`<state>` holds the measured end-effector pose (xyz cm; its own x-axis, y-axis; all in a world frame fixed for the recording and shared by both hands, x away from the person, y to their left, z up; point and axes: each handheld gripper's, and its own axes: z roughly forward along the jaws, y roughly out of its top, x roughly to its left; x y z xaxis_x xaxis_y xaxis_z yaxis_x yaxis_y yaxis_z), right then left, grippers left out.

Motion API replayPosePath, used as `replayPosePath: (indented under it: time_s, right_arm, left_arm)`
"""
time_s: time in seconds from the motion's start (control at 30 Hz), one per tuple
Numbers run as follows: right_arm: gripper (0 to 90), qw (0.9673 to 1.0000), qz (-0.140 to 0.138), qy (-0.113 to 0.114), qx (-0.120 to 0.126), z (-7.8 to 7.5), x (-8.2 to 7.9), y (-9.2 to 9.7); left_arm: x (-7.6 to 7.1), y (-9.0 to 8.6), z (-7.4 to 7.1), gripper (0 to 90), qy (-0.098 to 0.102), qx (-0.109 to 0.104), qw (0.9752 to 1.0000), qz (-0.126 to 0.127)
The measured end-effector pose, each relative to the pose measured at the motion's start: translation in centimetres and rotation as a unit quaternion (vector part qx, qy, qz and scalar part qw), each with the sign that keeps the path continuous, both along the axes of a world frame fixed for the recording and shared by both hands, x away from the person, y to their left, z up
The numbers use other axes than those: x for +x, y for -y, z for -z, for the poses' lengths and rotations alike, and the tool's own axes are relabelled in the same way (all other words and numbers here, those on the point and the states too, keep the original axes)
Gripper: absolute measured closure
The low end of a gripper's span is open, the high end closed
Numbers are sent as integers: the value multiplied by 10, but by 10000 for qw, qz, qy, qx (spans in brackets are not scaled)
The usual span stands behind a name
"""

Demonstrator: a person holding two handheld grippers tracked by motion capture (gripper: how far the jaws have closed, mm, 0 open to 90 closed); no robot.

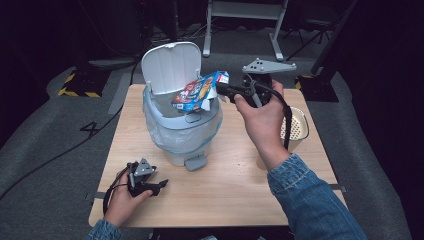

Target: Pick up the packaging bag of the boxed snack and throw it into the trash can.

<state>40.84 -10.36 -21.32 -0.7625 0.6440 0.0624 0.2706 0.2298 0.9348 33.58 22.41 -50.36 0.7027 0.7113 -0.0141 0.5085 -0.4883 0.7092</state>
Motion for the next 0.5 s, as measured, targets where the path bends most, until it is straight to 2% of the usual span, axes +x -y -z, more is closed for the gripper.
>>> replayPosePath:
  time_s: [0.1,0.23,0.37,0.5]
  right_arm:
    - [900,9999,-126,-48,95,-1,-3,-3]
    - [900,9997,-234,10,91,-6,-11,-2]
    - [900,9992,-298,61,244,-12,-16,0]
    - [900,9992,-361,-56,170,-7,-15,-10]
  left_arm:
    - [0,0,0,310,4,-3,10000,-1]
    - [0,0,0,310,-1,-4,10000,1]
    - [0,0,0,310,4,-5,10000,-2]
    - [0,0,0,310,6,-2,10000,-1]
